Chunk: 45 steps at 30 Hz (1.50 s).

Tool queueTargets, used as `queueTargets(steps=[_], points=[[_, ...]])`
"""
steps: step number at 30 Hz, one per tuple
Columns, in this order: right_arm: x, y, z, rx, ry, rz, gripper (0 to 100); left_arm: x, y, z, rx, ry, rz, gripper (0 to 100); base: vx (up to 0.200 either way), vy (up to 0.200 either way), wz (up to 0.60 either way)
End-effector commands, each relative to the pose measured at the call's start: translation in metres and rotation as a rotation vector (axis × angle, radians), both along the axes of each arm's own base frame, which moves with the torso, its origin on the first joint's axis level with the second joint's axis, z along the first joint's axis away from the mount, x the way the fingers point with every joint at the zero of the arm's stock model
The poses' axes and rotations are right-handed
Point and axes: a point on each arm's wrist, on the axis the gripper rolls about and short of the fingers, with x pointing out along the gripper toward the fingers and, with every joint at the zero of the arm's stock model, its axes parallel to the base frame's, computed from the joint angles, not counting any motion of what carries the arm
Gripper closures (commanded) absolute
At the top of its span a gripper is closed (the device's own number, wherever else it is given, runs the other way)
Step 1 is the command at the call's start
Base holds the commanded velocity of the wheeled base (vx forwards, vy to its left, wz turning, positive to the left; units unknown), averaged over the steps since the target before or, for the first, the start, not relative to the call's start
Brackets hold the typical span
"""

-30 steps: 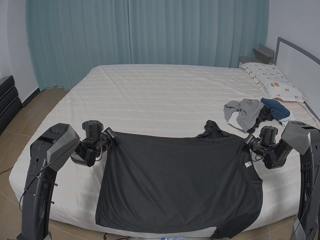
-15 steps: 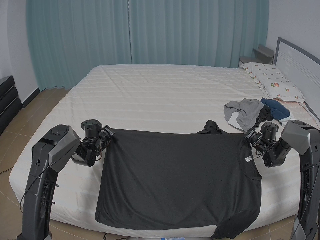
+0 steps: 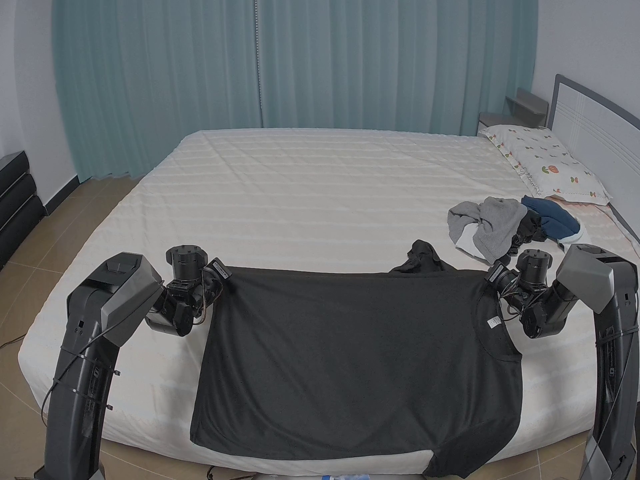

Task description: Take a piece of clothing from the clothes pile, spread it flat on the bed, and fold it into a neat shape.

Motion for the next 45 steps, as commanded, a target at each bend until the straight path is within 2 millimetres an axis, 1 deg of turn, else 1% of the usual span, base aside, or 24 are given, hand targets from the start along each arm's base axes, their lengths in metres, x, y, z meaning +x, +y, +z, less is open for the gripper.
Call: queueTargets(steps=[1, 2, 9, 11, 13, 14, 15, 18, 19, 20, 22, 23, 25, 26, 29, 30, 32, 36, 37, 40, 42, 43, 44, 45], points=[[-0.001, 0.0, -0.006, 0.0, 0.015, 0.002, 100, 0.0, -0.001, -0.002, 0.002, 0.021, -0.002, 0, 0.0, 0.0, 0.0], [-0.002, 0.0, -0.008, 0.001, 0.022, 0.002, 0, -0.001, -0.002, -0.003, 0.005, 0.045, -0.004, 0, 0.0, 0.0, 0.0], [-0.005, 0.002, -0.01, 0.002, 0.035, 0.008, 0, -0.003, -0.003, -0.006, 0.012, 0.064, -0.014, 0, 0.0, 0.0, 0.0], [-0.01, 0.003, -0.007, 0.002, 0.045, 0.008, 0, -0.004, -0.003, -0.005, 0.016, 0.068, -0.015, 0, 0.0, 0.0, 0.0], [-0.016, 0.0, 0.01, 0.005, 0.031, 0.008, 0, -0.007, -0.003, -0.003, 0.01, 0.071, -0.008, 0, 0.0, 0.0, 0.0], [-0.016, 0.0, 0.01, 0.005, 0.031, 0.008, 0, -0.007, -0.003, -0.003, 0.01, 0.071, -0.008, 0, 0.0, 0.0, 0.0], [-0.024, -0.002, 0.022, 0.006, 0.03, 0.0, 0, -0.012, 0.003, 0.011, 0.002, 0.053, 0.008, 0, 0.0, 0.0, 0.0], [-0.044, -0.004, 0.034, 0.008, 0.056, -0.008, 0, -0.029, 0.009, 0.041, -0.057, 0.022, 0.021, 0, 0.0, 0.0, 0.0], [-0.044, -0.004, 0.034, 0.008, 0.056, -0.008, 0, -0.029, 0.009, 0.041, -0.057, 0.022, 0.021, 0, 0.0, 0.0, 0.0], [-0.059, -0.003, 0.044, 0.012, 0.066, -0.008, 0, -0.044, 0.01, 0.058, -0.075, 0.001, 0.006, 0, 0.0, 0.0, 0.0], [-0.07, -0.002, 0.052, 0.016, 0.066, -0.006, 0, -0.052, 0.01, 0.065, -0.082, -0.014, -0.006, 0, 0.0, 0.0, 0.0], [-0.095, 0.001, 0.058, 0.034, 0.097, -0.005, 0, -0.063, 0.011, 0.079, -0.096, -0.038, -0.024, 0, 0.0, 0.0, 0.0], [-0.095, 0.001, 0.058, 0.034, 0.097, -0.005, 0, -0.063, 0.011, 0.079, -0.096, -0.038, -0.024, 0, 0.0, 0.0, 0.0], [-0.124, 0.007, 0.062, 0.059, 0.121, 0.009, 0, -0.074, 0.009, 0.096, -0.102, -0.052, -0.036, 0, 0.0, 0.0, 0.0], [-0.145, 0.012, 0.067, 0.083, 0.101, 0.025, 0, -0.081, 0.003, 0.106, -0.103, -0.062, -0.053, 0, 0.0, 0.0, 0.0], [-0.155, 0.016, 0.066, 0.091, 0.091, 0.036, 0, -0.086, -0.005, 0.109, -0.102, -0.058, -0.071, 0, 0.0, 0.0, 0.0], [-0.169, 0.023, 0.063, 0.097, 0.087, 0.052, 0, -0.097, -0.006, 0.109, -0.1, -0.034, -0.076, 0, 0.0, 0.0, 0.0], [-0.191, 0.03, 0.056, 0.096, 0.112, 0.071, 0, -0.138, -0.001, 0.111, -0.095, 0.043, -0.084, 0, 0.0, 0.0, 0.0], [-0.193, 0.03, 0.055, 0.094, 0.124, 0.068, 0, -0.143, -0.001, 0.11, -0.095, 0.056, -0.087, 0, 0.0, 0.0, 0.0], [-0.202, 0.031, 0.049, 0.139, 0.172, 0.056, 0, -0.181, -0.002, 0.102, -0.095, 0.14, -0.119, 0, 0.0, 0.0, 0.0], [-0.203, 0.031, 0.048, 0.169, 0.183, 0.048, 0, -0.189, -0.001, 0.102, -0.097, 0.148, -0.121, 0, 0.0, 0.0, 0.0], [-0.206, 0.032, 0.043, 0.211, 0.209, 0.035, 0, -0.205, 0.001, 0.102, -0.107, 0.162, -0.127, 0, 0.0, 0.0, 0.0], [-0.206, 0.032, 0.042, 0.212, 0.214, 0.032, 0, -0.211, 0.002, 0.102, -0.118, 0.163, -0.131, 0, 0.0, 0.0, 0.0], [-0.206, 0.032, 0.042, 0.212, 0.214, 0.032, 0, -0.211, 0.002, 0.102, -0.118, 0.163, -0.131, 0, 0.0, 0.0, 0.0]])
